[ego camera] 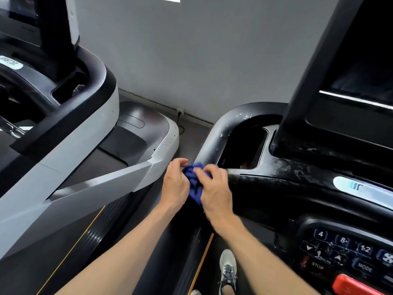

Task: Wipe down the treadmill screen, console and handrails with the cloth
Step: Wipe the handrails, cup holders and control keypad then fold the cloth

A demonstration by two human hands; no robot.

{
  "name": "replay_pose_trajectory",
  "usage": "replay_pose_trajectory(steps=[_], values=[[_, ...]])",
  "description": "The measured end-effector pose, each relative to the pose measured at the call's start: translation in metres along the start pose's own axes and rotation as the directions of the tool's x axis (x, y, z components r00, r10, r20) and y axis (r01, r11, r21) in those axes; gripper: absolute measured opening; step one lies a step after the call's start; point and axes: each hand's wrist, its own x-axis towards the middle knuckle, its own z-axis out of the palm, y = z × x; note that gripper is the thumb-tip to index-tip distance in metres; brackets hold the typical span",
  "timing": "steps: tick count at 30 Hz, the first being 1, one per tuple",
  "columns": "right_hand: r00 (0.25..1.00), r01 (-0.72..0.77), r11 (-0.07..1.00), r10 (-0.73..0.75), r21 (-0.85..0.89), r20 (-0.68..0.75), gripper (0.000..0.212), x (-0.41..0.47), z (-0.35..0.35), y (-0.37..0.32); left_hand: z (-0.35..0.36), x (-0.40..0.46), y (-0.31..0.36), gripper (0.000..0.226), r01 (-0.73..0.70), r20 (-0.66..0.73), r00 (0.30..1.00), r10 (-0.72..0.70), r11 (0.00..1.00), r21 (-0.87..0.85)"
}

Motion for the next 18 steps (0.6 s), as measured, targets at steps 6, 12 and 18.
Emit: replay_pose_trajectory(steps=[6,12,18], values=[[0.986,-0.157,0.985,0.152,-0.078,-0.073,0.037,0.067,-0.009,0.025,0.011,0.012,0.005,0.048,-0.006,-0.058,0.998,0.005,1.000,-0.021],[0.988,-0.094,0.994,0.101,0.061,-0.115,0.031,0.028,0.001,0.013,0.024,0.031,0.007,0.049,0.022,-0.109,0.994,-0.031,0.996,-0.083],[0.948,-0.258,0.965,0.261,0.039,-0.183,0.028,0.117,-0.001,0.052,0.040,0.045,0.014,0.055,-0.014,-0.116,0.993,0.001,0.994,-0.110]])
